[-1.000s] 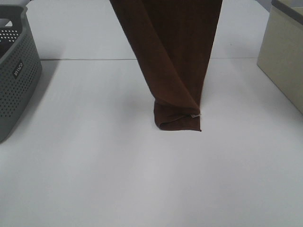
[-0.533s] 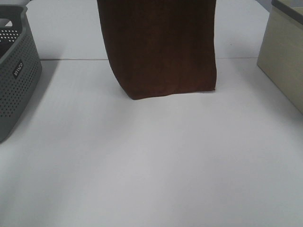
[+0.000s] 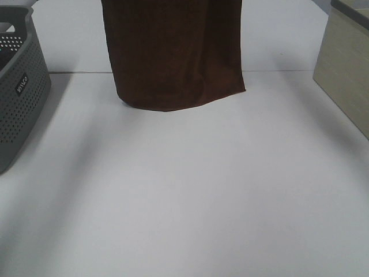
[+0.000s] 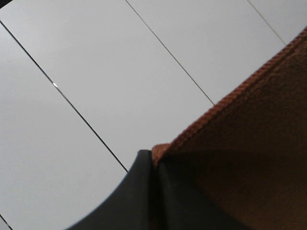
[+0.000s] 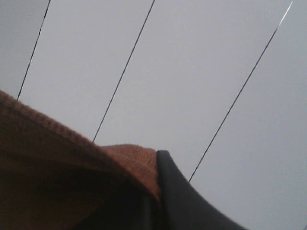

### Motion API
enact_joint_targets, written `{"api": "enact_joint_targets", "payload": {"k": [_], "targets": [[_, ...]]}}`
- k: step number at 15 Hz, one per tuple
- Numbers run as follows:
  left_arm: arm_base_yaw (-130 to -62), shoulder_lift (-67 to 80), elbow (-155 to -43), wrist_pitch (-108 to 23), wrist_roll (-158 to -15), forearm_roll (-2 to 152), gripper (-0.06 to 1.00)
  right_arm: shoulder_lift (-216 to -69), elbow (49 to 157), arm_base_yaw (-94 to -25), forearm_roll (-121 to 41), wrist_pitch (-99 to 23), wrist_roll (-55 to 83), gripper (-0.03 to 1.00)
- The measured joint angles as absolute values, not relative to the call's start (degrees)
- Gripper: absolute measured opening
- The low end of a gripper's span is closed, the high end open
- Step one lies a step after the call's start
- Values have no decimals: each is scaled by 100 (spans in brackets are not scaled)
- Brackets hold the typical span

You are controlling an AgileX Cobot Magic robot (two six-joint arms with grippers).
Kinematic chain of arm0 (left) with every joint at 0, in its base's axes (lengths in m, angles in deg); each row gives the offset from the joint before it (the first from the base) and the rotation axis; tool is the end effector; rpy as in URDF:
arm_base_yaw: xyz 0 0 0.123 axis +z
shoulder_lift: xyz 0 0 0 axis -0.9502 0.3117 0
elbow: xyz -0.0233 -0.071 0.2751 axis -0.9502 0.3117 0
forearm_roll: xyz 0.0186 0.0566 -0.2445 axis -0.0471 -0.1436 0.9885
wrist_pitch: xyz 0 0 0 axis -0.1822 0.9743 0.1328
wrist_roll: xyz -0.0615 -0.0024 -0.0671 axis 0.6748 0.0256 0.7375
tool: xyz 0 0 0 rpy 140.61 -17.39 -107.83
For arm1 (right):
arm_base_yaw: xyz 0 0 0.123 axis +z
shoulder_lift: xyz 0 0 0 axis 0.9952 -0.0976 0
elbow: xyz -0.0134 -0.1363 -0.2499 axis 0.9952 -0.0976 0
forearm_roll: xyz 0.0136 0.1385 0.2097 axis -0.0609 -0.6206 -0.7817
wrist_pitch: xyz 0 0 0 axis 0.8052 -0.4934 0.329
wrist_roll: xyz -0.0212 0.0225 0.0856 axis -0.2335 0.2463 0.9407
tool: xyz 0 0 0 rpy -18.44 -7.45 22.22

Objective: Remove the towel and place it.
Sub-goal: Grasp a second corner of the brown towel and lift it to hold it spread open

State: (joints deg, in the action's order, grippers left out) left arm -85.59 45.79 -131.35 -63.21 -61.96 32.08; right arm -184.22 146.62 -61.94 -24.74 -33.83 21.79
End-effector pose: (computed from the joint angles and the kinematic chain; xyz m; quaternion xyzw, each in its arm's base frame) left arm 0.4617 -0.1266 0.4385 0.3048 0.4938 0.1292 0.8041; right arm 0.4468 0.1837 0.4577 -0.2415 0.6022 0.0002 0.7610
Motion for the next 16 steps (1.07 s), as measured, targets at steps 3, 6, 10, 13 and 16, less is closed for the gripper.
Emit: {"api": "enact_joint_targets", "payload": {"k": [3,6,10,13,16], "targets": [[-8439,5095,-13777,-6671,-6190,3374,0,-18680,14771,-6286,-2629,-2759,2179,1],[-8439,5932,-15221,-6734,-6190,3374,0,-19064,15384,-6400,-2835,-2518,2196,1],[-8456,7009,-17163,-6476,-6202,3339,0,-19419,15837,-6532,-2927,-2260,2534,1],[-8462,7163,-17456,-6385,-6207,3271,0,-19522,15877,-6595,-2927,-2134,2867,1],[-8467,7163,-17484,-6247,-6207,3116,0,-19540,15877,-6595,-2927,-2140,3010,1]]}}
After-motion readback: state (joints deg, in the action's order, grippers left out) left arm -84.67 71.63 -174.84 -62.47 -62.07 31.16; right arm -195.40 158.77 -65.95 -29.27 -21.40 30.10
